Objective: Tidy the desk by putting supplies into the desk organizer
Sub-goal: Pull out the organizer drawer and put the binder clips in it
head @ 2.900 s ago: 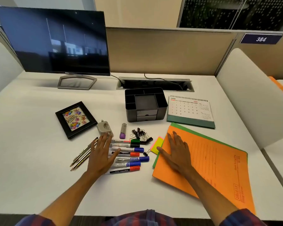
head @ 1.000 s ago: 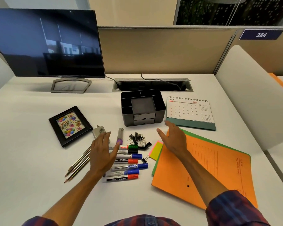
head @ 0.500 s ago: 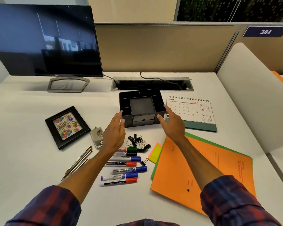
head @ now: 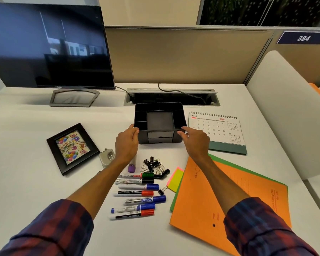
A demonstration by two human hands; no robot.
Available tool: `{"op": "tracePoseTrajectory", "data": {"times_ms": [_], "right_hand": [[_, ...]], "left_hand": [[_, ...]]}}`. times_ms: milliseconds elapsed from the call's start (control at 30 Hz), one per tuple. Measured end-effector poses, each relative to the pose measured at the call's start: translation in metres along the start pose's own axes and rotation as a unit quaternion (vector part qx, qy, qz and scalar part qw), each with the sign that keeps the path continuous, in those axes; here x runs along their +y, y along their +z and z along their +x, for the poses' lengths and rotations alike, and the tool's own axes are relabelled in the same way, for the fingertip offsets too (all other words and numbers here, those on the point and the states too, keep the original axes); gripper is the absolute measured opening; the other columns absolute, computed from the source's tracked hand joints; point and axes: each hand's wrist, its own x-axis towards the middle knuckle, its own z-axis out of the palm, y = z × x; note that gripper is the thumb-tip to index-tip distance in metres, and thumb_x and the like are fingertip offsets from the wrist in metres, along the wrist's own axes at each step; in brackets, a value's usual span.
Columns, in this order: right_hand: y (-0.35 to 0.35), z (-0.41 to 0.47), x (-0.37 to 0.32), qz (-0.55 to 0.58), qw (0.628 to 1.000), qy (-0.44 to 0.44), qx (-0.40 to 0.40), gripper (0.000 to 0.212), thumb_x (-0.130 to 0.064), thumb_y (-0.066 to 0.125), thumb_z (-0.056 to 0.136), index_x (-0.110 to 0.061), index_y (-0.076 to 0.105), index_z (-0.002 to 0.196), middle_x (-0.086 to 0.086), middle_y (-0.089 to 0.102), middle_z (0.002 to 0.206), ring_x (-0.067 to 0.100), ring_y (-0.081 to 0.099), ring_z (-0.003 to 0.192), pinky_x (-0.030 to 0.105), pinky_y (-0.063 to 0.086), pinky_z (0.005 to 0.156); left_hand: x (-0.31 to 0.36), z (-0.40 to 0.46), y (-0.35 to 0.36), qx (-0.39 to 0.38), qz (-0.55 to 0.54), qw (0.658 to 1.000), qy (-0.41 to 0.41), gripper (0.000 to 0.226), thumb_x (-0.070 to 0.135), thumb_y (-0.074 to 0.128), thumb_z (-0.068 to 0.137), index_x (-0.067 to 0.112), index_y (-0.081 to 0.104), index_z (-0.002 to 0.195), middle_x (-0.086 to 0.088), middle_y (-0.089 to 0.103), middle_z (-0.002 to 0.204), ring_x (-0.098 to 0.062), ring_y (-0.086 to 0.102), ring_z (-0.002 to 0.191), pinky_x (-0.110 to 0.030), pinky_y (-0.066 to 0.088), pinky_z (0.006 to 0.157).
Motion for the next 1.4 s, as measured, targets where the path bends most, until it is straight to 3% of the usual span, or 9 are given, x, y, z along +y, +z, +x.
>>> {"op": "tracePoseTrajectory", "data": {"times_ms": [167,367,533,667,767,1067,1400], "right_hand": [[0.005,0.008,-0.004,-0.081,0.995,-0.052,0.022,0.024,-0.028,0.068,0.090,-0.009,0.072,0.103,0.011,0.071,0.069,0.029,0.067,0.057,0.031,0.053,0.052],[0.023,0.023,0.001,-0.173,0.981,-0.085,0.019,0.033,-0.013,0.073,0.085,-0.012,0.068,0.117,0.004,0.069,0.071,0.022,0.064,0.054,0.025,0.047,0.045],[0.031,0.027,0.006,-0.160,0.982,-0.097,0.032,0.048,-0.011,0.078,0.081,-0.009,0.063,0.126,0.007,0.073,0.092,0.022,0.067,0.064,0.028,0.053,0.048],[0.031,0.032,0.004,-0.140,0.987,-0.077,-0.006,0.055,-0.013,0.068,0.088,-0.009,0.049,0.139,0.011,0.067,0.116,0.029,0.068,0.085,0.039,0.057,0.061],[0.030,0.036,0.003,-0.150,0.986,-0.061,-0.043,0.058,-0.013,0.061,0.093,-0.012,0.038,0.147,0.009,0.059,0.128,0.029,0.064,0.095,0.040,0.053,0.065],[0.032,0.047,0.001,-0.150,0.985,-0.044,-0.078,0.065,-0.013,0.060,0.094,-0.013,0.029,0.151,0.009,0.052,0.139,0.028,0.060,0.108,0.041,0.054,0.073],[0.034,0.051,-0.002,-0.140,0.984,-0.032,-0.103,0.064,-0.023,0.057,0.097,-0.016,0.025,0.152,0.008,0.049,0.144,0.028,0.057,0.116,0.042,0.054,0.083]], "left_hand": [[0.000,0.016,0.003,0.009,-0.002,1.000,0.005,0.025,0.018,0.050,0.100,0.004,0.070,0.107,-0.015,0.070,0.113,-0.034,0.066,0.084,-0.027,0.039,0.073],[-0.006,0.037,0.009,0.011,0.013,1.000,0.020,0.027,0.020,0.048,0.101,0.005,0.069,0.110,-0.017,0.073,0.098,-0.031,0.067,0.078,-0.031,0.047,0.072],[-0.010,0.048,0.013,0.010,0.028,0.999,0.032,0.028,0.022,0.047,0.102,0.006,0.069,0.110,-0.018,0.073,0.096,-0.031,0.066,0.072,-0.038,0.053,0.072],[-0.011,0.054,0.015,0.015,0.039,0.998,0.049,0.027,0.020,0.047,0.102,0.006,0.068,0.111,-0.016,0.073,0.084,-0.031,0.064,0.066,-0.035,0.049,0.063],[-0.012,0.059,0.017,0.014,0.040,0.998,0.049,0.029,0.021,0.045,0.102,0.006,0.067,0.114,-0.016,0.073,0.085,-0.030,0.065,0.068,-0.033,0.051,0.066],[-0.012,0.074,0.021,0.005,0.056,0.997,0.045,0.031,0.023,0.044,0.103,0.006,0.067,0.115,-0.017,0.073,0.090,-0.032,0.066,0.074,-0.026,0.042,0.067],[-0.017,0.084,0.021,0.003,0.061,0.997,0.055,0.032,0.023,0.043,0.103,0.005,0.066,0.117,-0.017,0.073,0.090,-0.030,0.067,0.074,-0.026,0.044,0.070]]}}
